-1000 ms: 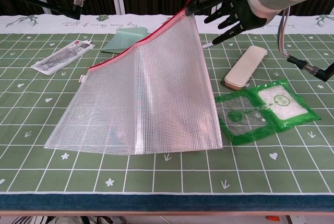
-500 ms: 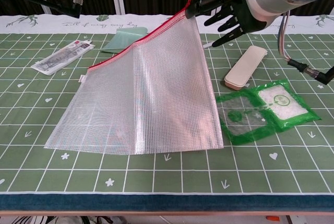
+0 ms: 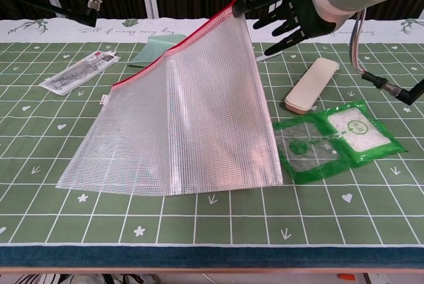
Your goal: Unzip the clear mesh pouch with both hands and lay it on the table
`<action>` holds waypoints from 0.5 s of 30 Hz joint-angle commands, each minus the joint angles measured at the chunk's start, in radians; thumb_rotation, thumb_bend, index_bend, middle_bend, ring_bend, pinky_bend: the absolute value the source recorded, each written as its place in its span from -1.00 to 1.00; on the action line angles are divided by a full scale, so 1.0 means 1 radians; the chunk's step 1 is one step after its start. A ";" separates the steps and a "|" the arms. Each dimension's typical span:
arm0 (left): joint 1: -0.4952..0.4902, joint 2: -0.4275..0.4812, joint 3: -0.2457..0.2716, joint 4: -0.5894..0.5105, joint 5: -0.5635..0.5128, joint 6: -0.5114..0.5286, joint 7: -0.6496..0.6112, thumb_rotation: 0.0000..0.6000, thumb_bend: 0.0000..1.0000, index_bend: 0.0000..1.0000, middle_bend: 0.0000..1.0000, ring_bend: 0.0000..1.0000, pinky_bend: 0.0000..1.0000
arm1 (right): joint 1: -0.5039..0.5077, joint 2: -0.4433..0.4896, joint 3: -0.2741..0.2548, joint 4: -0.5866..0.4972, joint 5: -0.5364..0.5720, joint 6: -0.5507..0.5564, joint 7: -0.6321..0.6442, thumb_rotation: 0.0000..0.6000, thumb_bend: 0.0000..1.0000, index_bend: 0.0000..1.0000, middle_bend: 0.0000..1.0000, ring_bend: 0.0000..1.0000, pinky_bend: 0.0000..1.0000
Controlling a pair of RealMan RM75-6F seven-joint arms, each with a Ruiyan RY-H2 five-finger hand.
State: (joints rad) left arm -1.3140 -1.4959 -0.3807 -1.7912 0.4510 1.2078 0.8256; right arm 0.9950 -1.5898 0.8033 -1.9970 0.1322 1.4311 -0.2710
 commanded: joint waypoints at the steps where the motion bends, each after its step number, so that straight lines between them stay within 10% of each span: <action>1: 0.011 0.007 0.008 -0.004 0.004 -0.002 -0.009 1.00 0.01 0.21 -0.79 -1.00 -1.00 | -0.006 0.008 0.011 -0.012 0.006 -0.003 0.001 1.00 0.09 0.30 -0.66 -0.98 -0.57; 15: 0.073 0.062 0.045 -0.023 0.022 -0.016 -0.056 1.00 0.01 0.21 -0.79 -1.00 -1.00 | -0.021 0.048 0.053 -0.067 0.027 -0.013 0.013 1.00 0.09 0.30 -0.66 -0.98 -0.57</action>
State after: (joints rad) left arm -1.2441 -1.4365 -0.3372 -1.8127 0.4717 1.1921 0.7721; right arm 0.9741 -1.5440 0.8541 -2.0614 0.1577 1.4176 -0.2599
